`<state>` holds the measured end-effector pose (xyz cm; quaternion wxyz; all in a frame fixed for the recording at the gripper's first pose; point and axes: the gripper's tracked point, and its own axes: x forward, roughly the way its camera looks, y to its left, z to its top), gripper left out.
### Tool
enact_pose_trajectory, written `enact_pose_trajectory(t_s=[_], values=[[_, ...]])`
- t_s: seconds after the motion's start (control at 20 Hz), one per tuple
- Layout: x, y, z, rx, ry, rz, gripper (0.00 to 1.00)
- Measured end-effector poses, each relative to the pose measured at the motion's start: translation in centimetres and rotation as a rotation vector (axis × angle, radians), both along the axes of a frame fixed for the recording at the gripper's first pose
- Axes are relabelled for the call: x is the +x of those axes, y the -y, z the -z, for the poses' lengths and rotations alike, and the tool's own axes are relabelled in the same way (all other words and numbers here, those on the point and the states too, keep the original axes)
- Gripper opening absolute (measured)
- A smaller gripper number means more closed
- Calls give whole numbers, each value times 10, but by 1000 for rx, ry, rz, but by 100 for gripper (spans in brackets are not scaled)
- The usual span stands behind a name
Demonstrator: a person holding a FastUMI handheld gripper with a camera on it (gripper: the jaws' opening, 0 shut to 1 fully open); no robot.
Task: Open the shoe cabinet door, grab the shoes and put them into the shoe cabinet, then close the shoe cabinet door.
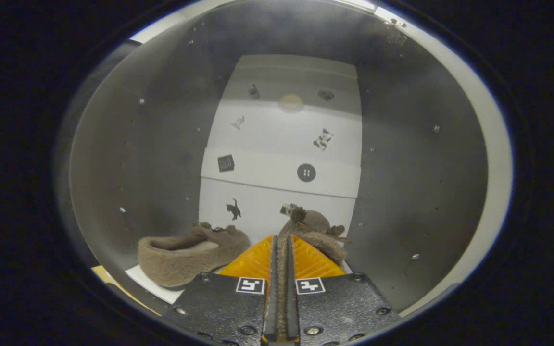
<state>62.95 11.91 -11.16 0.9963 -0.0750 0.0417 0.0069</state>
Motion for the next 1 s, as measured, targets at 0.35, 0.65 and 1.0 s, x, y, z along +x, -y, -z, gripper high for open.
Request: enact_pose_trajectory(t_s=[0.35, 0.65, 1.0], values=[[1, -14, 12, 103, -44, -8, 63], [-61, -14, -10, 187, -11, 39, 100], [-194, -38, -34, 133, 43, -40, 100]])
